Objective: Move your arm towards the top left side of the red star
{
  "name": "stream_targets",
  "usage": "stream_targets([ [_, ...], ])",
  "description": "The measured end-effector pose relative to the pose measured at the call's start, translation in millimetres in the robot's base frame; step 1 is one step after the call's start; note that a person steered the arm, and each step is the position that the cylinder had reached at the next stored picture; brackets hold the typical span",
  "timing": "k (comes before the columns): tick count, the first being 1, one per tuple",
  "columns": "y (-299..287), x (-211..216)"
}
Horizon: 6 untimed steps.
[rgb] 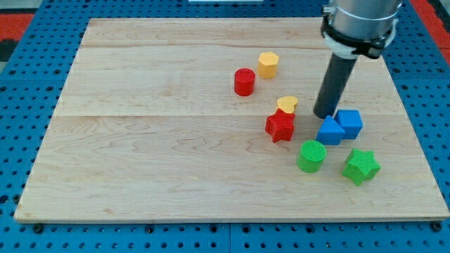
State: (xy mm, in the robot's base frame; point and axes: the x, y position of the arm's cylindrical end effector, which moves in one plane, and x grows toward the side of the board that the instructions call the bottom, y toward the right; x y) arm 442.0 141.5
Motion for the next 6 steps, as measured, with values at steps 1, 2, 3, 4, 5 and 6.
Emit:
stream_targets([
  [1,-3.4,-66.9],
  [2,-40.6,-99.4],
  [3,-107.2,-56.4],
  [4,-87.1,-8.2],
  [5,-39.4,16.6],
  [6,-60.8,39.7],
])
